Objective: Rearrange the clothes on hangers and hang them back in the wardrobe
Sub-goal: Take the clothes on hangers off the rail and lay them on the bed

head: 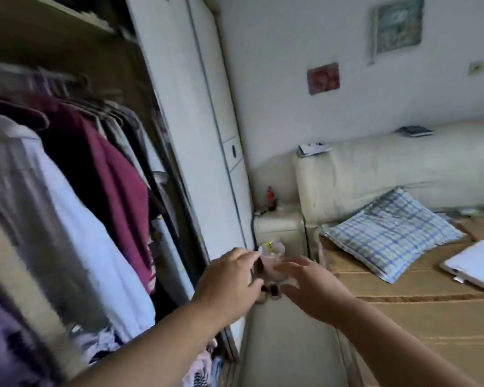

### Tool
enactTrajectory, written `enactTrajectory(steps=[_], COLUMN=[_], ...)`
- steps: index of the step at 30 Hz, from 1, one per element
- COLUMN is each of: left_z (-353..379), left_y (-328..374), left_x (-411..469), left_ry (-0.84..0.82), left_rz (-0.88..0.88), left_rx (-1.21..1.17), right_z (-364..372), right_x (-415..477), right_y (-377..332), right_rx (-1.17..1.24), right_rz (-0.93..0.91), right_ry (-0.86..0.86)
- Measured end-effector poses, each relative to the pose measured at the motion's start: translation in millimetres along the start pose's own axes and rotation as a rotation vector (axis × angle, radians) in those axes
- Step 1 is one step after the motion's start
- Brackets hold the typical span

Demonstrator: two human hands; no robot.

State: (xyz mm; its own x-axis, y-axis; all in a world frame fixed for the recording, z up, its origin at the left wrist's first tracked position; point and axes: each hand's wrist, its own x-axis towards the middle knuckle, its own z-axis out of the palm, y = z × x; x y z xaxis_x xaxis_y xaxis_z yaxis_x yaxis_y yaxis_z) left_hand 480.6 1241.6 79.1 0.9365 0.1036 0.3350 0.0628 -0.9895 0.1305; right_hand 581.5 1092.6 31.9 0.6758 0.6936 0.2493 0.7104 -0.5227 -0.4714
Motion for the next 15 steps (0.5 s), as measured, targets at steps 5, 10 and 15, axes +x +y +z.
enactTrajectory(steps=[5,10,15], left_z=[-83.1,-161.2,-248.4], left_y=[-79.5,-125.3,-150.9], left_x=[-38.6,-52.0,-42.6], left_ry=[0.197,0.369,0.612], left_rz=[-0.089,-0.144,-0.211], left_rx=[0.098,0.227,0.492], right_z=[3.0,-4.6,-19.3], right_x=[65.1,118.9,179.3], right_y=[-109.5,-199.3,-274.8], right_rx=[0.014,0.117,0.246], right_rz=[-0.224,-0.402,-0.581], right_ry=[0.052,0.134,0.202])
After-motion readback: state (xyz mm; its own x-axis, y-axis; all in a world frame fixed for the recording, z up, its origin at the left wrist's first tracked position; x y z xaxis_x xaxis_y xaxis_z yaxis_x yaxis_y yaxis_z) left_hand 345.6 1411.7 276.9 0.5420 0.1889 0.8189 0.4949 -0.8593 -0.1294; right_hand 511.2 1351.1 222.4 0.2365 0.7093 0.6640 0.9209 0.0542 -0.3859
